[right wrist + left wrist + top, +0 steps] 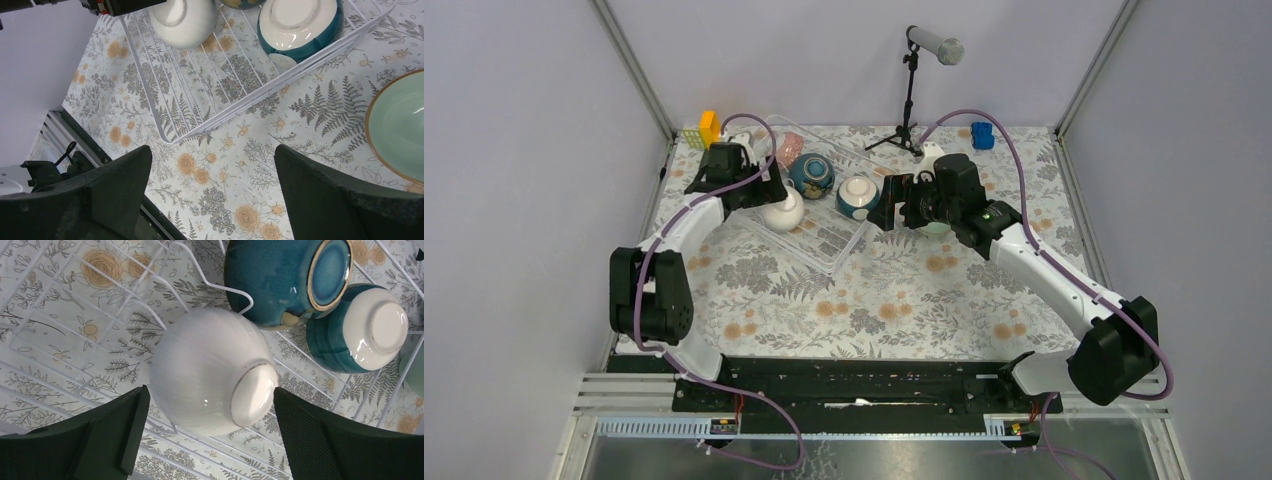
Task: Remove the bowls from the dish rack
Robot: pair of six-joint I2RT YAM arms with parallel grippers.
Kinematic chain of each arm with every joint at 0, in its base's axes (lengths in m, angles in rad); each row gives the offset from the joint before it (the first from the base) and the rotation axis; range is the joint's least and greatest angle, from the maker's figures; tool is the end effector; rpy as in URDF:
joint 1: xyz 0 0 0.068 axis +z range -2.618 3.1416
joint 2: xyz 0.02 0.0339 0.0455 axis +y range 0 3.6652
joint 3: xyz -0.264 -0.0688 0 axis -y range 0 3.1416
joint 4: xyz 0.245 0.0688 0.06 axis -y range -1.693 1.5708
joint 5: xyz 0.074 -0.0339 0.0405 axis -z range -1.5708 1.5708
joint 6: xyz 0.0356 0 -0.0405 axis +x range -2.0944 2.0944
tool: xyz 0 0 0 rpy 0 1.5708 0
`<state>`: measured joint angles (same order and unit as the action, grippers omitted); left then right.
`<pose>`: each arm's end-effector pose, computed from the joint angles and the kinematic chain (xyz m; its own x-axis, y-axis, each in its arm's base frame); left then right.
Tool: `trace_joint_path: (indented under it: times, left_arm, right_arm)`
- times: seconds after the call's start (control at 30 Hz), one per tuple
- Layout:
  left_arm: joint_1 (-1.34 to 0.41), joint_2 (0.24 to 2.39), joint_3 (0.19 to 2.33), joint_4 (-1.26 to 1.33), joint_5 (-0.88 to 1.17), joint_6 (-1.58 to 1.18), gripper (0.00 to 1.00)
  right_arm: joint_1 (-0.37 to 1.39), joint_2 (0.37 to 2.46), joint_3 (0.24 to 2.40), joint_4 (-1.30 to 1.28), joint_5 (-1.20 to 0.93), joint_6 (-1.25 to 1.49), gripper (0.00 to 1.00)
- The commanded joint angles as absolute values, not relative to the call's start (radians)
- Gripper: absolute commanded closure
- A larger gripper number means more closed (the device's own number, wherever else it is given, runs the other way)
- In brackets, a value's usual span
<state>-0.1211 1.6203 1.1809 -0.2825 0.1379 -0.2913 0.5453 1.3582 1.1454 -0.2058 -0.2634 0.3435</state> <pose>0.3591 -0.0486 0.2551 -0.6921 -0.2023 -0.6928 0.0243 0.9528 -0.3026 0.2649 0.1715 0.3344 -0.5644 0.0379 -0.8246 -0.5460 0.7321 0.4074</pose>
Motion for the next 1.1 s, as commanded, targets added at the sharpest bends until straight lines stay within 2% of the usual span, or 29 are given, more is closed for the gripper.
trace_joint_path:
  times: [0.0,0.5,1.07]
  left_arm:
    - [-0.084,1.665,1.267,-0.274,0.248,-0.259,0.01]
    - [-0.012,1.854,1.391,-0.4,0.435,-0.291,0.01]
    - [-0.01,1.774,1.294,-0.279,0.616,-0.411,0.01]
  right_arm:
    - [0.552,1.345,1.156,-0.167,-0.299,0.353,0.0]
    - [0.552,1.363,1.158,-0.164,-0.285,0.364,0.0]
    - [0.552,1.371,1.149,-0.158,-0.273,0.369,0.01]
